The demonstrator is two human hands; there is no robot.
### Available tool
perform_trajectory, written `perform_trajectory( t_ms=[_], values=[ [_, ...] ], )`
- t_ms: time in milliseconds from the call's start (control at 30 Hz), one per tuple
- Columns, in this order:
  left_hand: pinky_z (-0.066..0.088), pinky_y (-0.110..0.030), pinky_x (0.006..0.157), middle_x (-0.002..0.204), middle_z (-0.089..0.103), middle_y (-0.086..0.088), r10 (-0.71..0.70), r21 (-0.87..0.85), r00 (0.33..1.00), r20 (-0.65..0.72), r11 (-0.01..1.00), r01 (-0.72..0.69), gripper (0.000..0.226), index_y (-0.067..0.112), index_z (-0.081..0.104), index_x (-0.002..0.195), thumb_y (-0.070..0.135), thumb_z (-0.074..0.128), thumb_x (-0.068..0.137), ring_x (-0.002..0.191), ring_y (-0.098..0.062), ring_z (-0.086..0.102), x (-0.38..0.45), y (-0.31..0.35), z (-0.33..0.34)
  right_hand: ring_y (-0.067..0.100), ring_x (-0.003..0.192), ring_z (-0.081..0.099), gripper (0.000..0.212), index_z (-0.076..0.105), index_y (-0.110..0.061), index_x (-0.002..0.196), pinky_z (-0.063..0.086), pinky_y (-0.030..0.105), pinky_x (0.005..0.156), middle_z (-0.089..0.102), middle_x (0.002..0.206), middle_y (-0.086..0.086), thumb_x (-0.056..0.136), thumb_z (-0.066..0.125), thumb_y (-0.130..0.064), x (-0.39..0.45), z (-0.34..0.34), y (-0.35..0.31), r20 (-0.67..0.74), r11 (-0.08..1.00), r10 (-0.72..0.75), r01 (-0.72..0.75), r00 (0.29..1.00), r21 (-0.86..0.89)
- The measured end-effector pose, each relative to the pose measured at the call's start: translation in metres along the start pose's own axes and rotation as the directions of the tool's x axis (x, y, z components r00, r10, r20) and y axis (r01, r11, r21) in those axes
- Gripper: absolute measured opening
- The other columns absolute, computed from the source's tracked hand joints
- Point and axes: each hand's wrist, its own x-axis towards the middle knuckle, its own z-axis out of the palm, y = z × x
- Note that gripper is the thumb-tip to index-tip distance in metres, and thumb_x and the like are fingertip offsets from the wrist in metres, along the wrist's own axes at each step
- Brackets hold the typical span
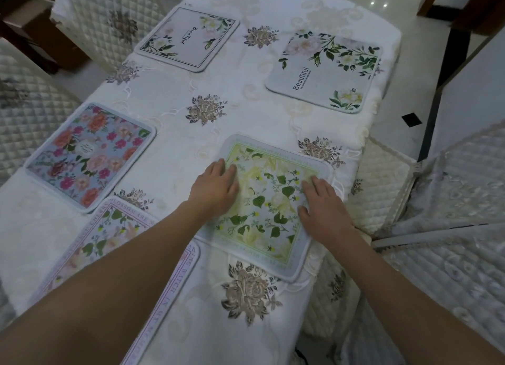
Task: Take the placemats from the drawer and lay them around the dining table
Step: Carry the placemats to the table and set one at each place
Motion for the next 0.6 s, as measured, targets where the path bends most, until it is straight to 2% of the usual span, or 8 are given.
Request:
perform_trajectory(
  t_ms=[133, 300, 400, 467, 600],
  values=[
    [0.026, -0.045, 0.116, 0.161, 0.015, -0.014, -0.005, -0.012, 1.0, 0.017, 1.0, 0.006, 0.057, 0.02, 0.023, 0.154, 0.043, 0.028, 0.103, 0.148, -0.03, 0.015, -0.035, -0.009, 0.008, 0.025, 0.149, 0.008, 0.062, 0.016, -0.018, 0.154, 0.016, 0.04, 0.119, 0.009, 0.163, 0.007, 0.099, 0.04, -0.034, -0.027, 0.014, -0.013, 0.005, 1.0, -0.008, 0.008, 1.0, -0.009],
    [0.035, -0.044, 0.108, 0.154, 0.03, -0.014, -0.058, -0.028, 0.998, -0.008, 0.998, 0.057, 0.053, 0.019, 0.036, 0.149, 0.043, 0.031, 0.102, 0.14, -0.03, 0.029, -0.084, -0.013, 0.019, 0.024, 0.149, 0.009, 0.061, 0.02, -0.018, 0.154, 0.017, 0.039, 0.119, 0.01, 0.163, 0.007, 0.099, 0.04, -0.033, -0.071, 0.036, -0.028, 0.012, 1.0, -0.025, 0.025, 1.0, -0.003],
    [0.041, -0.043, 0.101, 0.148, 0.039, -0.013, -0.064, -0.032, 0.998, -0.012, 0.997, 0.063, 0.068, 0.018, 0.043, 0.145, 0.053, 0.015, 0.093, 0.133, -0.03, 0.038, -0.116, -0.016, 0.024, 0.024, 0.149, 0.009, 0.062, 0.02, -0.017, 0.154, 0.02, 0.039, 0.118, 0.01, 0.163, 0.007, 0.098, 0.042, -0.034, -0.1, 0.047, -0.039, 0.028, 0.999, -0.034, 0.033, 0.999, 0.023],
    [0.04, -0.045, 0.104, 0.149, 0.039, -0.014, -0.076, -0.046, 0.997, -0.012, 0.996, 0.075, 0.07, 0.018, 0.044, 0.144, 0.053, 0.012, 0.092, 0.134, -0.031, 0.039, -0.132, -0.017, 0.029, 0.024, 0.149, 0.009, 0.063, 0.019, -0.017, 0.154, 0.018, 0.038, 0.119, 0.009, 0.163, 0.008, 0.099, 0.042, -0.035, -0.117, 0.053, -0.044, 0.037, 0.999, -0.046, 0.046, 0.998, 0.015],
    [0.029, -0.045, 0.115, 0.156, 0.029, -0.013, -0.103, -0.039, 0.995, 0.005, 0.994, 0.103, 0.053, 0.021, 0.033, 0.151, 0.044, 0.027, 0.103, 0.142, -0.03, 0.029, -0.151, -0.016, 0.036, 0.026, 0.149, 0.01, 0.062, 0.02, -0.015, 0.154, 0.014, 0.038, 0.12, 0.011, 0.162, 0.009, 0.099, 0.041, -0.035, -0.132, 0.056, -0.05, 0.039, 0.998, -0.066, 0.065, 0.997, 0.018]
  ],
)
